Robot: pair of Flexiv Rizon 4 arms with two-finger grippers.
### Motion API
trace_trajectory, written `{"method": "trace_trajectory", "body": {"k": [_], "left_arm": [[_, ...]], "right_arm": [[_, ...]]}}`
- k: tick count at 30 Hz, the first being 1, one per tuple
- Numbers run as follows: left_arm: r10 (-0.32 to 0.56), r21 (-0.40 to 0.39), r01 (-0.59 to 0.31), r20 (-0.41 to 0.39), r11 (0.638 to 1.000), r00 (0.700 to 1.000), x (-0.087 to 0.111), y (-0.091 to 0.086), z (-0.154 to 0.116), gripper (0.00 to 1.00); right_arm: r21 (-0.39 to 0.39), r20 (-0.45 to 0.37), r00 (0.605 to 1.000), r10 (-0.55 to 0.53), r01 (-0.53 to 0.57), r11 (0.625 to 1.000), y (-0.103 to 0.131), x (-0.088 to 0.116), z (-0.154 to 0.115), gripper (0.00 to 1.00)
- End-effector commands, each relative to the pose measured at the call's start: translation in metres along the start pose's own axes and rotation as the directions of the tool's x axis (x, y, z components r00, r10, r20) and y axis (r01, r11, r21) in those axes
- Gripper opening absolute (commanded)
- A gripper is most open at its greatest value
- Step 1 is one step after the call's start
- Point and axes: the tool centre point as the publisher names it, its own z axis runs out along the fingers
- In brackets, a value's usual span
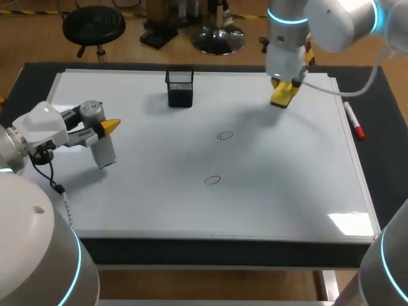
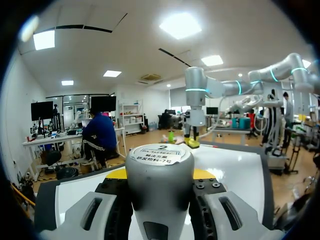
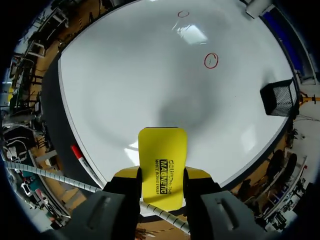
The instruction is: Pick up the inspection probe, press it on each red-marked spot on the whiteboard one by one, put down the probe, pick up the eraser, and wipe off all the red marks.
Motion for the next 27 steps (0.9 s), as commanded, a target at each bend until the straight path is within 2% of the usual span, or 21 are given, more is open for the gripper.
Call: {"method": "trace_trajectory", "body": {"k": [1, 15, 27], "left_arm": [[0.000, -0.001, 0.000, 0.003, 1.000, 1.000, 0.000, -0.001, 0.001, 0.00], [0.000, -0.001, 0.000, 0.003, 1.000, 1.000, 0.000, -0.001, 0.001, 0.00], [0.000, -0.001, 0.000, 0.003, 1.000, 1.000, 0.000, -0.001, 0.001, 0.00]], "right_arm": [[-0.012, 0.010, 0.999, 0.032, -0.032, 0.999, -0.013, 0.017, 0.003, 0.00], [-0.032, 0.013, 0.985, 0.174, -0.174, 0.984, -0.039, 0.061, 0.011, 0.00], [-0.085, 0.012, 0.971, 0.240, -0.238, 0.968, -0.046, 0.069, 0.016, 0.00]]}}
